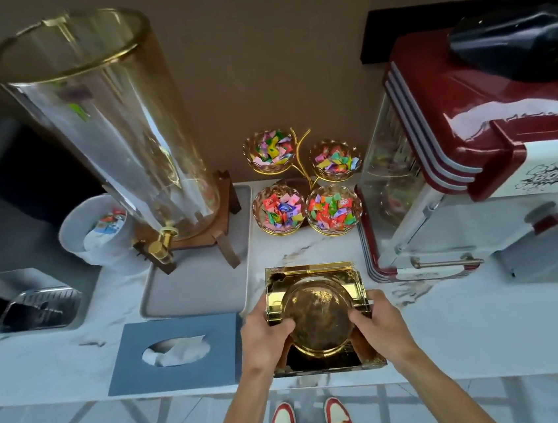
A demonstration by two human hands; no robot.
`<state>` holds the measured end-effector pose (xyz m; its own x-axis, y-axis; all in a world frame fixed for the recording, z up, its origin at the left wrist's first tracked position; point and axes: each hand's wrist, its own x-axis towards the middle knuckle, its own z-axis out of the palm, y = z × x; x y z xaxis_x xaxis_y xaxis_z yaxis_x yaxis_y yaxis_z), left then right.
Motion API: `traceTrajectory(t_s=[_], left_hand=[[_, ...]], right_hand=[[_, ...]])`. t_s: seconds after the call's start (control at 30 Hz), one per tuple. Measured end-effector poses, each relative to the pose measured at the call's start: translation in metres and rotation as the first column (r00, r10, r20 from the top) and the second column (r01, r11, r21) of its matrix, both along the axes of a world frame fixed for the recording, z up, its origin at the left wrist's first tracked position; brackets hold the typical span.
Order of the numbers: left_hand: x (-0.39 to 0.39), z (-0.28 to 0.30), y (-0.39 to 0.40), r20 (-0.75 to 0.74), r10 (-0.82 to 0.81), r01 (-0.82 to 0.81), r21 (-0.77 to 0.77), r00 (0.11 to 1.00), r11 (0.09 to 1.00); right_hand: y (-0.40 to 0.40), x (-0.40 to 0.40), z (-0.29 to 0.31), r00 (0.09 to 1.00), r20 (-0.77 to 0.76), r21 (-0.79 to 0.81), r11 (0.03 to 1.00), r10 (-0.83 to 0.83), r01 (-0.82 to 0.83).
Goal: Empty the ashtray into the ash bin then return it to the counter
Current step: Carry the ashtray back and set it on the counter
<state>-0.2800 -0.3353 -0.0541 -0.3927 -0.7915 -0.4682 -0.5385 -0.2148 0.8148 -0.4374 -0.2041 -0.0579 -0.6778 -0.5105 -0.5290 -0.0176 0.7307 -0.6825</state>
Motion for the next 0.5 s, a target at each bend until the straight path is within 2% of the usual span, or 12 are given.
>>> traceTrajectory(t_s=[0.27, 0.5], left_hand=[[-0.018, -0.038, -0.003, 0.016, 0.052, -0.053, 0.046, 0.998, 0.998], [-0.025, -0.064, -0.013, 0.031, 0.035, -0.037, 0.066, 0.999, 0.997]], right_hand=[[-0.013, -0.019, -0.035, 0.999, -0.035, 0.041, 0.999, -0.032, 0.034], [-0.026, -0.015, -0.056, 0.984, -0.141, -0.002, 0.994, -0.108, 0.109]])
